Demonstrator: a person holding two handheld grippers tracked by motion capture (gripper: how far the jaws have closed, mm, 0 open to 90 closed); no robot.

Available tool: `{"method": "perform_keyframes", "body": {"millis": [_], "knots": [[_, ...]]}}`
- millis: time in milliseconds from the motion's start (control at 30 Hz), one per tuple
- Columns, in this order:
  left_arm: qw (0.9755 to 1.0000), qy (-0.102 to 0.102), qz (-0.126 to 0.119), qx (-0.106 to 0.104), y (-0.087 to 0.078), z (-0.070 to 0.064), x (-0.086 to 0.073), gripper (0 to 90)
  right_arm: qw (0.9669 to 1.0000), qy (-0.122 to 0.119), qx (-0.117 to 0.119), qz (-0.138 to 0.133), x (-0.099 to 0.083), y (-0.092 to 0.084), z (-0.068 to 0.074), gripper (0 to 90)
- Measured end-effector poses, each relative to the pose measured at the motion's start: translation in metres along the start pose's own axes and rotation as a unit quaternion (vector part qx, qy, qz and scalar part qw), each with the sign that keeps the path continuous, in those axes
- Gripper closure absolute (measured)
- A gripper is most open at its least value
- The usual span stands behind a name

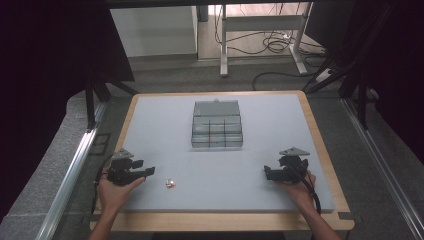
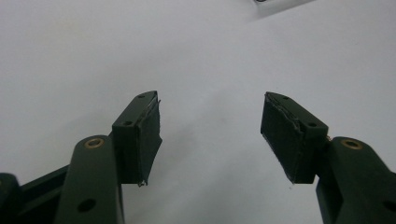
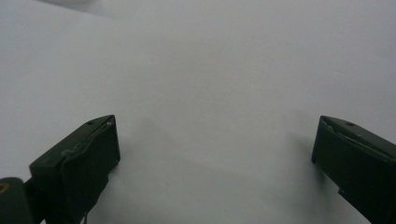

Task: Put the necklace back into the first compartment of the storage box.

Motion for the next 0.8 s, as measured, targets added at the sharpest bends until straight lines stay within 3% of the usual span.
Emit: {"method": "perform_keyframes", "body": {"millis": [167,567,800], "knots": [[1.0000,0.001,-0.003,-0.003,-0.002,-0.006,-0.001,38.3,1.0000,-0.005,0.004,-0.003,-0.005,-0.004,0.000,1.2],[0.9999,0.012,-0.007,-0.003,-0.009,-0.001,-0.006,38.5,1.0000,-0.001,-0.003,-0.001,-0.005,-0.005,0.001,1.8],[0.9998,0.016,-0.012,-0.006,-0.012,-0.006,-0.004,41.6,1.0000,-0.003,-0.001,-0.004,-0.007,-0.007,0.001,3.8]]}}
Point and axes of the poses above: each handheld gripper's, and its own axes: y roughly forward along the jaws, x roughly out of its top, z roughly to its left, the point moved 4 cm from there along y, roughly forward along the jaws, and after that the axes turned 10 degrees about -y, right-handed, at the moved point
